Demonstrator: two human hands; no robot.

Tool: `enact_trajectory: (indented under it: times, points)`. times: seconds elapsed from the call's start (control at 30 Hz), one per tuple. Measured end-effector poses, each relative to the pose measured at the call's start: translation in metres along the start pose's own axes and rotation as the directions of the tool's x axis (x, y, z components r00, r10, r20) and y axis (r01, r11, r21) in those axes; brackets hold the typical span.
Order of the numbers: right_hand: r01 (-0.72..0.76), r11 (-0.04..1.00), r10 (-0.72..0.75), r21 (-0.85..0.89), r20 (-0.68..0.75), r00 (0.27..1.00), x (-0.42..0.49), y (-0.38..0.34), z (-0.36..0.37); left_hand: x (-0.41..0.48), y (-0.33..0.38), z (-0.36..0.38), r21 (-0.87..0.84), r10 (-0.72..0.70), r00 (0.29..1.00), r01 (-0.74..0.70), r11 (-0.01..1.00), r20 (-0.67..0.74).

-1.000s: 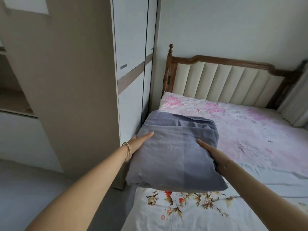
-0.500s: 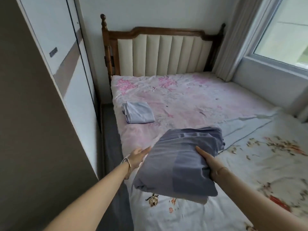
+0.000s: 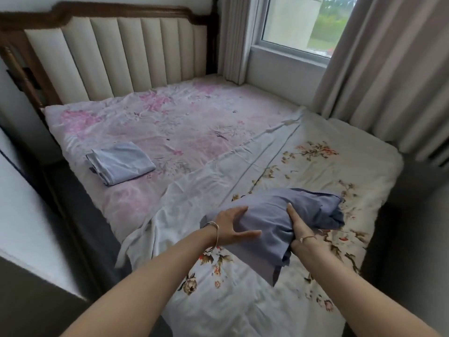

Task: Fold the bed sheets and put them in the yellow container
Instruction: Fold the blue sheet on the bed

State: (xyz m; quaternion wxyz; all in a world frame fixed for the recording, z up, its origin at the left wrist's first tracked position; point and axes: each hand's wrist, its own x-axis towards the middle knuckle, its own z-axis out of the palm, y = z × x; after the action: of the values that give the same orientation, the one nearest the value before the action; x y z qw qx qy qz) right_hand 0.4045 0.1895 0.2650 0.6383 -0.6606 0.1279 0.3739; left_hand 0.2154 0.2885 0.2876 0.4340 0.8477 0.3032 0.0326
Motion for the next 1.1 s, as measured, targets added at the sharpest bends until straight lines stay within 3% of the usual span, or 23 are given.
enact_trajectory:
  times: [0.07, 0.13, 0.2, 0.27, 0.37, 0.47, 0.53, 0.67, 0.9, 1.0, 1.03, 1.1]
  points:
    - [-0.026, 0.999, 0.025, 0.028, 0.041, 0.999, 0.022, 0.014, 0.004, 0.012, -0.003, -0.002, 0.056, 0.054, 0.998, -0.055, 0.997, 0.018]
    - [-0.007, 0.983, 0.011, 0.185, -0.021, 1.0, 0.051, 0.025, 0.018, 0.031, -0.011, -0.016, 0.04, 0.081, 0.995, -0.083, 0.996, 0.051]
    - [-0.032, 0.982, 0.039, 0.188, -0.032, 0.999, 0.018, 0.019, 0.047, 0.049, -0.025, -0.032, 0.068, 0.129, 0.989, -0.133, 0.989, 0.068]
    - [-0.028, 0.962, 0.043, 0.271, -0.051, 0.998, 0.023, 0.032, 0.073, 0.074, -0.05, -0.048, 0.207, 0.163, 0.976, -0.19, 0.96, 0.142]
    - [-0.063, 0.948, 0.08, 0.311, -0.043, 0.996, 0.044, 0.076, 0.098, 0.107, -0.098, -0.055, 0.473, 0.149, 0.945, -0.277, 0.837, 0.29]
    - [-0.126, 0.984, 0.146, 0.124, -0.17, 0.975, 0.064, 0.137, 0.106, 0.12, -0.157, -0.034, 0.553, 0.015, 0.879, -0.312, 0.772, 0.476]
    - [-0.102, 0.993, 0.086, -0.055, -0.233, 0.969, 0.065, 0.167, 0.107, 0.128, -0.196, -0.015, 0.59, -0.063, 0.839, -0.325, 0.739, 0.54]
    - [0.115, 0.922, -0.131, -0.37, -0.02, 0.991, 0.087, 0.205, 0.098, 0.149, -0.238, 0.021, 0.625, -0.108, 0.781, -0.399, 0.672, 0.615]
    - [0.262, 0.806, -0.183, -0.53, 0.196, 0.963, 0.133, 0.229, 0.099, 0.187, -0.271, 0.06, 0.652, 0.006, 0.746, -0.586, 0.481, 0.666]
    - [0.3, 0.782, -0.22, -0.546, 0.209, 0.953, 0.15, 0.235, 0.092, 0.203, -0.28, 0.066, 0.596, 0.107, 0.742, -0.608, 0.525, 0.662]
    - [0.331, 0.763, -0.243, -0.556, 0.228, 0.943, 0.154, 0.234, 0.089, 0.209, -0.28, 0.063, 0.538, 0.169, 0.75, -0.593, 0.599, 0.639]
    - [0.424, 0.683, -0.313, -0.595, 0.286, 0.906, 0.159, 0.225, 0.082, 0.225, -0.278, 0.054, 0.356, 0.183, 0.832, -0.409, 0.84, 0.524]
